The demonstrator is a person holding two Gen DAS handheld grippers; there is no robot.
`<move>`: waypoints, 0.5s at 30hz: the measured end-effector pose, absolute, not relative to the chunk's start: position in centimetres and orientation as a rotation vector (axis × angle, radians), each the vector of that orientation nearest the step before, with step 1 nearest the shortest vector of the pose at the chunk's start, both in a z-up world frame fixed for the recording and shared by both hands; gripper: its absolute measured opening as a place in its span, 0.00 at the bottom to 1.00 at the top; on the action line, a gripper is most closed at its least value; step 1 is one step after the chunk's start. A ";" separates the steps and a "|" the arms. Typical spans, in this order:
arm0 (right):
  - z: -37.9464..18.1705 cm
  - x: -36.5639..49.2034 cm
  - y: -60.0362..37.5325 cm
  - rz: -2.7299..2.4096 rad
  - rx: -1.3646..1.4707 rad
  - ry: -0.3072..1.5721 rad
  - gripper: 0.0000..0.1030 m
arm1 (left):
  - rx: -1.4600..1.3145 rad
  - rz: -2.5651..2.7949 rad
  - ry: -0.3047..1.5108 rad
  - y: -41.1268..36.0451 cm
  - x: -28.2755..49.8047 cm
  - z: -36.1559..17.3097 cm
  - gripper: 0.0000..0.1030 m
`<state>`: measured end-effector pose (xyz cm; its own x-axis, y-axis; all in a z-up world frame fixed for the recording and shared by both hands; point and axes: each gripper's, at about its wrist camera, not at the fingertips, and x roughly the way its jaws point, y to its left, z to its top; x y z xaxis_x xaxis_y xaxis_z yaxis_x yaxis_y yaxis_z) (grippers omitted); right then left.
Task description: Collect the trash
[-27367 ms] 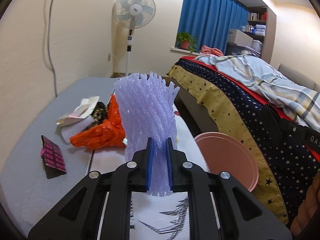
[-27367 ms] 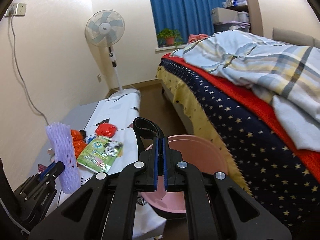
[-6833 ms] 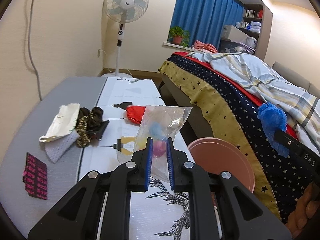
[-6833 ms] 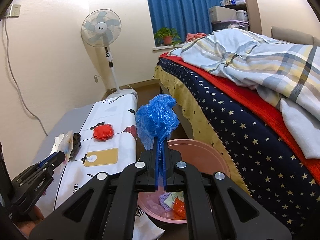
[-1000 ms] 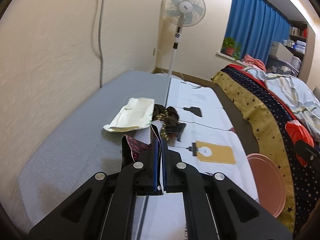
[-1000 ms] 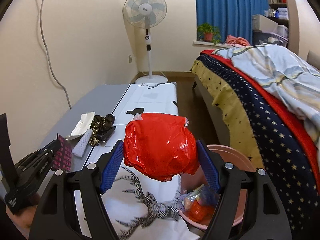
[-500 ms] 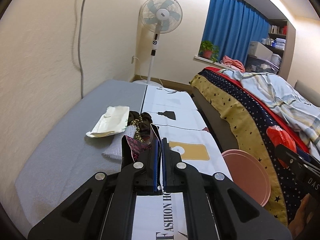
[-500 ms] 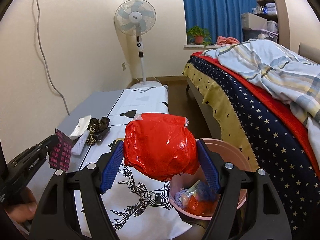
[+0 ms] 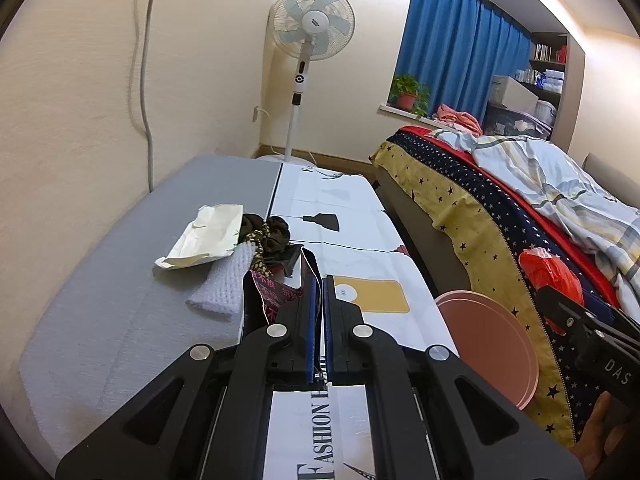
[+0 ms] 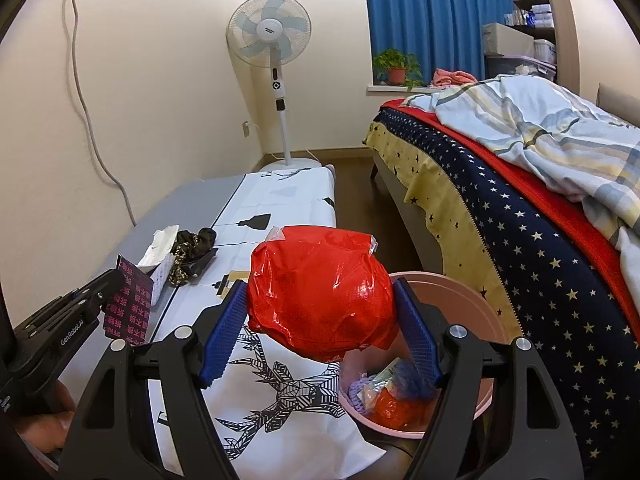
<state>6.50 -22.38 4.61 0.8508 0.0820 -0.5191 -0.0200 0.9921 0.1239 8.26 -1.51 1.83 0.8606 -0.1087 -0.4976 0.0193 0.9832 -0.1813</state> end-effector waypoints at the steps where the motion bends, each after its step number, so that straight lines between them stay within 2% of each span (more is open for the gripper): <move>1: 4.5 6.5 -22.5 0.050 0.115 0.552 0.70 | -0.170 -0.072 0.531 -1.7 8.4 1.8 0.03; 15: 4.0 6.8 -24.3 -0.017 0.115 0.558 0.70 | -0.145 -0.145 0.529 -4.8 9.4 1.7 0.03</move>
<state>6.84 -24.27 4.01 0.8482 0.0147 -0.5294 0.0478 0.9934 0.1040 9.44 -4.84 1.66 0.8536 -0.1750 -0.4906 0.1002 0.9795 -0.1750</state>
